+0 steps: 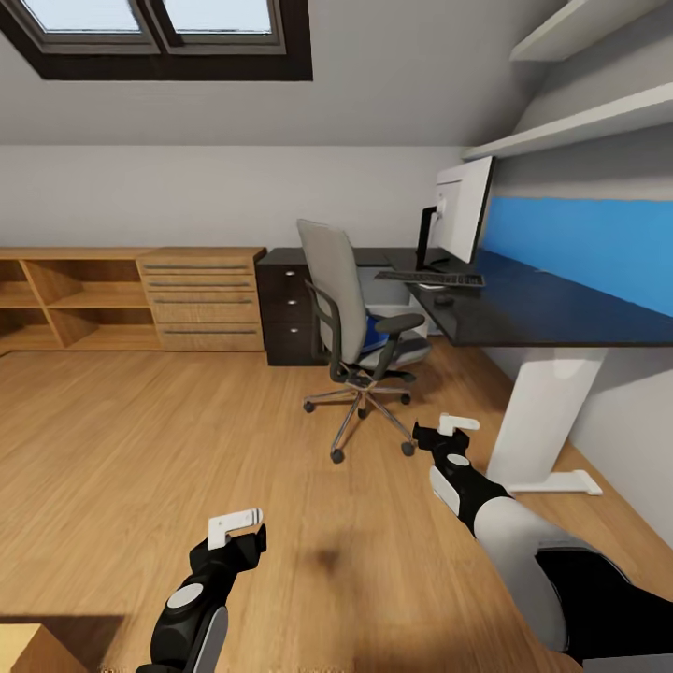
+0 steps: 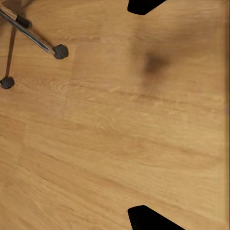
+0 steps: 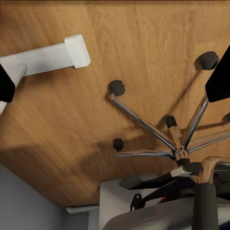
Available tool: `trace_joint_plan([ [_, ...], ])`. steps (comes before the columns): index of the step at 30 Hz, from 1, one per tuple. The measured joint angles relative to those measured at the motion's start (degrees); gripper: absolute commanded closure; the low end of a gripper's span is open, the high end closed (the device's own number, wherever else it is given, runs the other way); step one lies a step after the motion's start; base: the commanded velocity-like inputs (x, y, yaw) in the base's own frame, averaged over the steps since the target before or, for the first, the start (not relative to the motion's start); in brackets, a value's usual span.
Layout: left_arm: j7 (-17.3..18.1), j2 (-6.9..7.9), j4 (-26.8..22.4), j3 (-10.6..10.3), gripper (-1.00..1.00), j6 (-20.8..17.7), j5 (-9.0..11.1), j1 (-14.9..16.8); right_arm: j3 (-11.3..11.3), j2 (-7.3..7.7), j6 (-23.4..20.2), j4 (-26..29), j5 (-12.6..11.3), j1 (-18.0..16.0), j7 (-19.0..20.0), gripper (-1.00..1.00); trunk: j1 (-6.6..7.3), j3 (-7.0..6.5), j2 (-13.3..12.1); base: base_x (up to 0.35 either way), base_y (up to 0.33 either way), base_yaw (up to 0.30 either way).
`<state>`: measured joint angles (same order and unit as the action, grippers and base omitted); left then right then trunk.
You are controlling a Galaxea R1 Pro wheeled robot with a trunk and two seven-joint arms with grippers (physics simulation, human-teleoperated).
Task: In the bedroom, organize the workspace by keeping the computer under the desk, ensuring the monitor is on the desk, placing the keyboard on the desk next to the monitor, placing the mouse on the desk next to the keyboard, moving the folder from the swivel chair onto the desk next to the mouse, stacking the notebook on top of the folder with the pen on top of the notebook, and positioning the swivel chair next to the desk.
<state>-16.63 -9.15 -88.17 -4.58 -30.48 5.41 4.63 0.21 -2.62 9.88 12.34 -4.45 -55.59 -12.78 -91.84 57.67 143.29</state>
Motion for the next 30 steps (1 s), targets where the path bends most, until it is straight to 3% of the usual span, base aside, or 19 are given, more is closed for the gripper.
trace_joint_plan([
  [8,0.0,-0.07,0.0,0.0,-1.00,0.0,0.0,0.0,0.0,0.00,0.0,0.0,0.0,0.0,0.0,-1.00,-0.21,1.77,0.1,0.000,0.000,0.000],
  [19,0.0,0.15,0.0,0.2,-1.00,0.0,-0.1,0.0,0.1,0.08,0.1,0.1,0.1,0.0,-0.1,-1.00,-0.19,1.78,0.1,0.018,0.000,0.000],
  [25,0.0,0.17,0.2,0.3,-1.00,0.0,-0.1,0.0,0.1,0.16,0.3,0.0,0.2,0.0,-0.1,-1.00,-0.17,1.78,0.1,0.259,0.000,0.000],
  [30,0.0,0.18,0.2,0.2,-1.00,-0.1,-0.1,0.0,0.1,0.13,2.8,-0.1,0.2,0.0,-0.3,-1.00,-0.17,1.78,0.1,0.316,-0.003,0.000],
])
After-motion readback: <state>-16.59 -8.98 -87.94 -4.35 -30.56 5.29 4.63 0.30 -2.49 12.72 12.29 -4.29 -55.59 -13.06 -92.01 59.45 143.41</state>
